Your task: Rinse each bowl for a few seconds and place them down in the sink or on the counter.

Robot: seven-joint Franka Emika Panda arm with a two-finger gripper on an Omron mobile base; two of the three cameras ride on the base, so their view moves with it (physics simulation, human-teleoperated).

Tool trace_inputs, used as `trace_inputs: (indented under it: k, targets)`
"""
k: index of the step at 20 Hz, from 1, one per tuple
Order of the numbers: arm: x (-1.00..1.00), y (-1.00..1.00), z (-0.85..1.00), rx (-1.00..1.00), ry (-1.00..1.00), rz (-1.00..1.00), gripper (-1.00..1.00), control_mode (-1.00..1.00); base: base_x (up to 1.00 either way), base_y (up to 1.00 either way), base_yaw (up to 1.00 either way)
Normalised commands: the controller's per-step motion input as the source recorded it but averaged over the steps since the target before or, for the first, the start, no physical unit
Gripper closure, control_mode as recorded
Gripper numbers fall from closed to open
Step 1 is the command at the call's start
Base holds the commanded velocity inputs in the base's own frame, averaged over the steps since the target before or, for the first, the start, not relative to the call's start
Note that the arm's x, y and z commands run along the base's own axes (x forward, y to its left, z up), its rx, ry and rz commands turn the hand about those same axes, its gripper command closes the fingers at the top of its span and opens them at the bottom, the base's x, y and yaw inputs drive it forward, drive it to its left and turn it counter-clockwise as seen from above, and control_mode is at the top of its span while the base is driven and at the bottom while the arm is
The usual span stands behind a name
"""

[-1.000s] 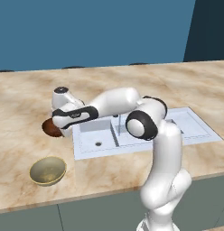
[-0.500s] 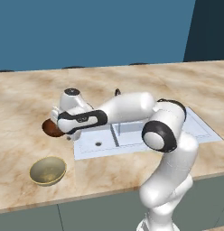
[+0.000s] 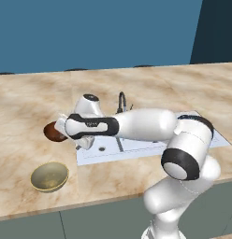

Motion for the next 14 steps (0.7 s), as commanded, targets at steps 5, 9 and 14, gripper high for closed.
trace_inputs:
  k: [5,9,14]
  targets:
    - [-0.41,-0.03,0.2,0.0,0.0,0.14,-1.0,-1.0,0.0,0.0,0.0]
    - [-0.31,-0.02,0.17,-0.01,-0.04,0.1,-1.0,-1.0,0.0,0.0,0.0]
    - [-0.45,-0.15,0.11,-0.06,-0.02,0.1,-1.0,-1.0,0.0,0.0,0.0]
